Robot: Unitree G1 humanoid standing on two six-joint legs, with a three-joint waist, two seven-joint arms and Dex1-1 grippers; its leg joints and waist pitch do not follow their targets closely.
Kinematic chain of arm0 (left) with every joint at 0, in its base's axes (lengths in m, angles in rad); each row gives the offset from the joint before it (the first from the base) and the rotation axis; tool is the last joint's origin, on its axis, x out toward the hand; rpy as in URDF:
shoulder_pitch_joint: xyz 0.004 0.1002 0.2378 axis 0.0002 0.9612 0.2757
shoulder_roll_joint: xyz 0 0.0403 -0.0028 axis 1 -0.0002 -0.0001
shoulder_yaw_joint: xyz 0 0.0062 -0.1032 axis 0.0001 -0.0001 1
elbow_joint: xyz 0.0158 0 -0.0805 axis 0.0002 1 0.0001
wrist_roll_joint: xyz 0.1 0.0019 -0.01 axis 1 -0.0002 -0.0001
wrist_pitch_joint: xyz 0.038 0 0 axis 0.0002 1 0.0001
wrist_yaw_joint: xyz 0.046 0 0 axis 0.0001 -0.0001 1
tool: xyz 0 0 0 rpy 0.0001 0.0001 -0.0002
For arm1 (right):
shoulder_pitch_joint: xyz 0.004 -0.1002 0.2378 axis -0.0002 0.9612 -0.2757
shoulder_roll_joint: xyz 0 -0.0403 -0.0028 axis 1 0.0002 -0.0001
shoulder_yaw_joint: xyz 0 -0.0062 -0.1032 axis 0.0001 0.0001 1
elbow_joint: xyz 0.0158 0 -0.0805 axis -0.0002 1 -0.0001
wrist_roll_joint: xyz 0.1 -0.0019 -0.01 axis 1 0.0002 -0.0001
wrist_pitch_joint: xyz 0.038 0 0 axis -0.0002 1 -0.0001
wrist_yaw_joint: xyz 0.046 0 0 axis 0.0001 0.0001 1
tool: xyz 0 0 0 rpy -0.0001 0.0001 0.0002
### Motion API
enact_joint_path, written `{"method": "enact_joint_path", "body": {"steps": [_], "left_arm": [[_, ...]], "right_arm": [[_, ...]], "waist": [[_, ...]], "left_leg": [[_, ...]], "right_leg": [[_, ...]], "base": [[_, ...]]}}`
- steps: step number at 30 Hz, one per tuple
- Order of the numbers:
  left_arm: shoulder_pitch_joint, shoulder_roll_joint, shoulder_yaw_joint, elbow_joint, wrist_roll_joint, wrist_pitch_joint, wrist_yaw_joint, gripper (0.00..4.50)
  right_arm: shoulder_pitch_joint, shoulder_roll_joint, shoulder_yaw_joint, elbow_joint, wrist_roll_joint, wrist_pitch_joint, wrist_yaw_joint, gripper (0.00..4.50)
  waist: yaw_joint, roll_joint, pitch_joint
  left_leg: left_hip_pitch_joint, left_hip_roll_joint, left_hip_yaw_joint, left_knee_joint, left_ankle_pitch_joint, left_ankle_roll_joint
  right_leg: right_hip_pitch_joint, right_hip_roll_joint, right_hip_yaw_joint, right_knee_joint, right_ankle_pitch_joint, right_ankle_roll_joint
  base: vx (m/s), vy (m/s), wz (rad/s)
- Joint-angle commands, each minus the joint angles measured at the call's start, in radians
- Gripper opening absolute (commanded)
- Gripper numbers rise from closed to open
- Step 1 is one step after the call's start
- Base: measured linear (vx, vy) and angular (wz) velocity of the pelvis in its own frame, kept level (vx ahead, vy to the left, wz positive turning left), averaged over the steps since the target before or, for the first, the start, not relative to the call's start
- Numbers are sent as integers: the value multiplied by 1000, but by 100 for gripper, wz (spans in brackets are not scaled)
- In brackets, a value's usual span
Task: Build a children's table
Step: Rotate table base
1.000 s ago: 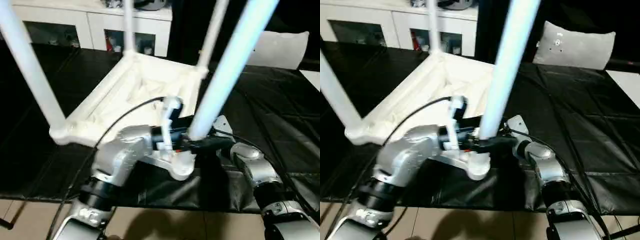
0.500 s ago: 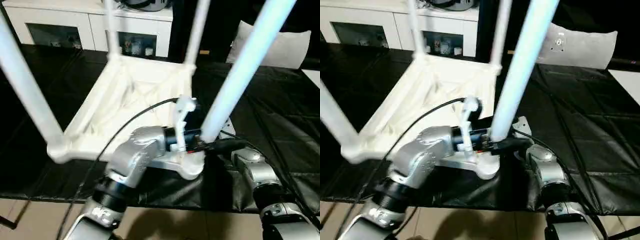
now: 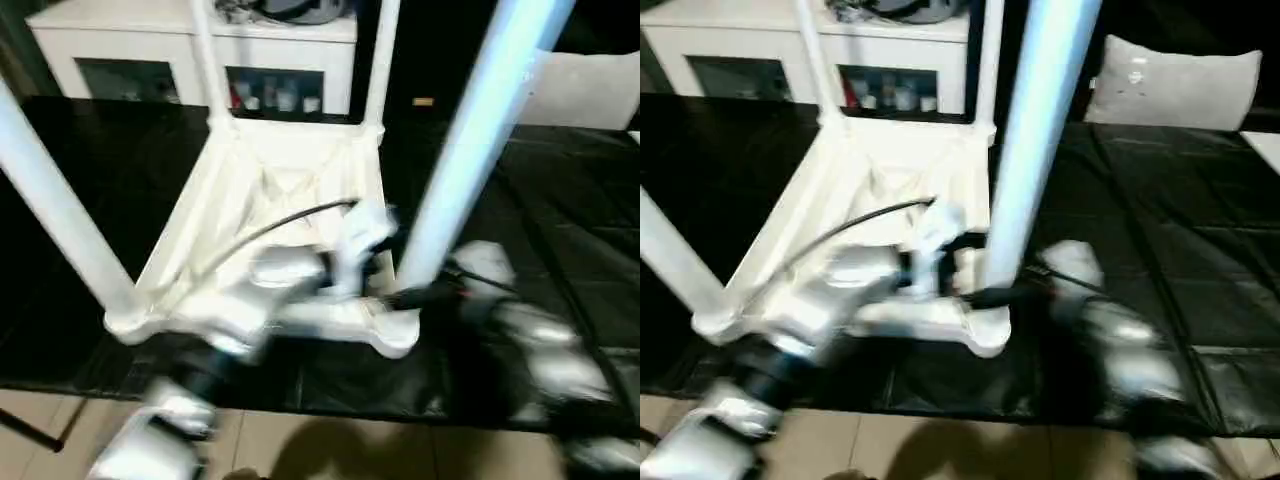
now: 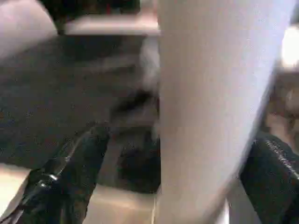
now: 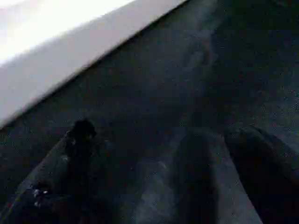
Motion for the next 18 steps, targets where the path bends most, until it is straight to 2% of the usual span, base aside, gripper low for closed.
{"method": "enact_joint_path", "body": {"steps": [1, 2, 4, 6, 8, 9, 11, 12, 13, 14, 17, 18], "left_arm": [[18, 52, -24, 3, 26, -14, -69, 440], [24, 69, -28, 4, 25, -18, -86, 415], [33, 99, -37, 12, 30, -36, -114, 415], [43, 127, -49, 12, 38, -48, -137, 394], [61, 162, -69, 18, 70, -78, -157, 373], [66, 173, -75, 26, 87, -91, -161, 366], [69, 184, -75, 52, 96, -94, -170, 356], [68, 184, -72, 58, 88, -83, -179, 349], [68, 185, -71, 60, 84, -81, -183, 349], [69, 185, -70, 59, 81, -80, -186, 329], [51, 171, -45, 104, 65, -105, -181, 310], [45, 169, -44, 115, 65, -109, -184, 304]], "right_arm": [[30, -44, -7, -79, 18, 26, 82, 450], [43, -62, -10, -98, 29, 32, 106, 450], [77, -101, -16, -161, 64, 53, 162, 450], [112, -138, -16, -227, 99, 73, 217, 450], [159, -191, -18, -311, 147, 99, 300, 450], [175, -207, -20, -340, 162, 109, 327, 450], [214, -242, -26, -415, 203, 143, 392, 450], [223, -252, -26, -432, 213, 148, 408, 450], [227, -257, -26, -440, 217, 150, 413, 450], [232, -261, -27, -447, 222, 152, 417, 450], [249, -279, -28, -480, 240, 172, 432, 450], [251, -281, -28, -491, 246, 179, 433, 450]], "waist": [[7, -2, -61], [8, -3, -62], [11, -2, -62], [14, 0, -64], [17, -3, -63], [19, -2, -62], [22, -12, -59], [24, -9, -59], [24, -11, -59], [25, -11, -58], [26, -7, -57], [28, -10, -59]], "left_leg": [[10, 37, -5, -70, -206, 33], [9, 39, -6, -71, -211, 34], [8, 40, -6, -70, -202, 44], [7, 41, -6, -69, -190, 56], [5, 44, -7, -70, -186, 71], [5, 45, -7, -70, -185, 71], [5, 45, -5, -71, -195, 75], [5, 44, -6, -72, -197, 73], [4, 44, -6, -73, -198, 72], [6, 46, -6, -73, -203, 66], [5, 43, -5, -72, -204, 61], [6, 44, -5, -71, -201, 60]], "right_leg": [[54, -69, 31, -90, -171, -209], [54, -69, 32, -87, -172, -210], [54, -68, 32, -86, -147, -216], [54, -69, 32, -83, -123, -218], [54, -71, 32, -85, -124, -214], [53, -72, 31, -85, -127, -213], [51, -74, 32, -90, -177, -201], [49, -76, 32, -90, -203, -196], [49, -77, 31, -92, -216, -194], [46, -79, 31, -94, -237, -193], [43, -76, 31, -97, -255, -191], [44, -77, 32, -95, -247, -188]], "base": [[0, 0, 0], [0, 0, 0], [0, 0, 0], [0, 0, 0], [0, 0, 0], [0, 0, 0], [0, 0, 0], [0, 0, 0], [0, 0, 0], [0, 0, 0], [0, 0, 0], [0, 0, 0]]}}
